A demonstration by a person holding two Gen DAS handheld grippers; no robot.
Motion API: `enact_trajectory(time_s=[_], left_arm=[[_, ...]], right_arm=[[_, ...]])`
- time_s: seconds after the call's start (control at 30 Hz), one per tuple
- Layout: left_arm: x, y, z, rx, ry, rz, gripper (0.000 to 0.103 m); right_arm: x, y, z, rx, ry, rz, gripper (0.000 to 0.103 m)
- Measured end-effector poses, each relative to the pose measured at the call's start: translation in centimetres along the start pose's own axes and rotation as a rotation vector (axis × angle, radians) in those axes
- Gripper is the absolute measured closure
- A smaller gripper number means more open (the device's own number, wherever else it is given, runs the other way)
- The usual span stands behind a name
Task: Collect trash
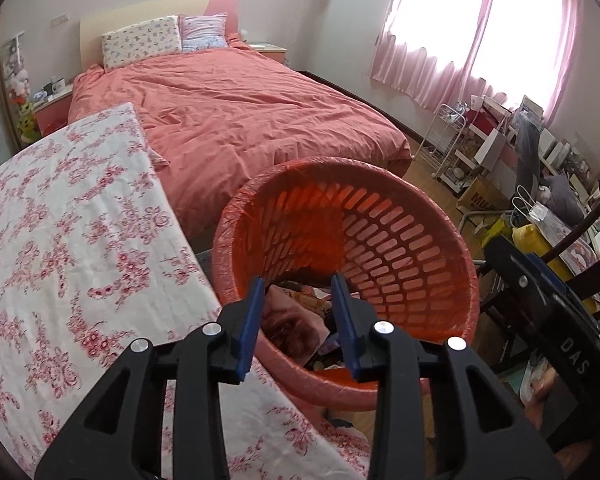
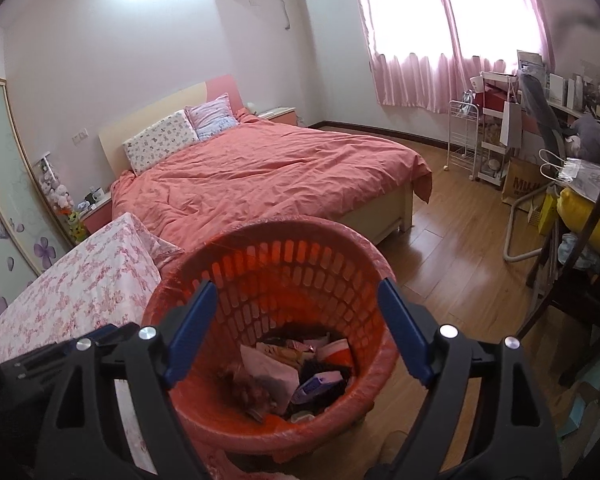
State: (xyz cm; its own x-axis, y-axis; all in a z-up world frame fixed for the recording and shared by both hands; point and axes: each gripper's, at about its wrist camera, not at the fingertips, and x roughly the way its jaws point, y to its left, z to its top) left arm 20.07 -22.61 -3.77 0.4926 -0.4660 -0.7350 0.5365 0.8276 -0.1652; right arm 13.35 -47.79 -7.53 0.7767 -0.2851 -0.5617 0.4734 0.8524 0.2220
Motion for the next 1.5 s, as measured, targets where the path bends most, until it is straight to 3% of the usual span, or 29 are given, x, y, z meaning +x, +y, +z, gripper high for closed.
enact_trajectory(time_s=[0.1,0.23,0.43,0.63,0.87,1.07,1.5], left_arm=[[-1.3,0.7,-0.5,-0.003,-0.017,0.012,0.068],[-4.1,2.3,-1.6,-0.011,-0.063,0.052,0.059],[-9.6,5.6,-4.8,-0.033,-0.149,0.166,0.049],[-15.0,7.6,-9.4,-0.062,-0.252,0.301,0.029],[-18.7,8.0,-12.5,-0.093,-0.33,0.383,0.007],[-20.4,7.8,-14.7,-0.127,-0.36,0.418,0.003],[-22.2,7.7,-18.0,-0.201,-0.361,0.462,0.003]], right_arm=[[-1.2,0.2,-0.3,-0.011,-0.007,-0.003,0.021],[-3.6,0.9,-1.2,-0.042,-0.028,0.005,0.018],[-7.5,2.9,-3.1,-0.082,-0.046,0.038,0.01],[-11.6,5.5,-6.5,-0.176,-0.07,0.032,0.004],[-15.4,7.4,-9.3,-0.251,-0.115,-0.008,0.004],[-18.6,8.4,-10.8,-0.275,-0.177,-0.051,0.004],[-21.3,9.7,-13.5,-0.293,-0.173,-0.098,0.004]])
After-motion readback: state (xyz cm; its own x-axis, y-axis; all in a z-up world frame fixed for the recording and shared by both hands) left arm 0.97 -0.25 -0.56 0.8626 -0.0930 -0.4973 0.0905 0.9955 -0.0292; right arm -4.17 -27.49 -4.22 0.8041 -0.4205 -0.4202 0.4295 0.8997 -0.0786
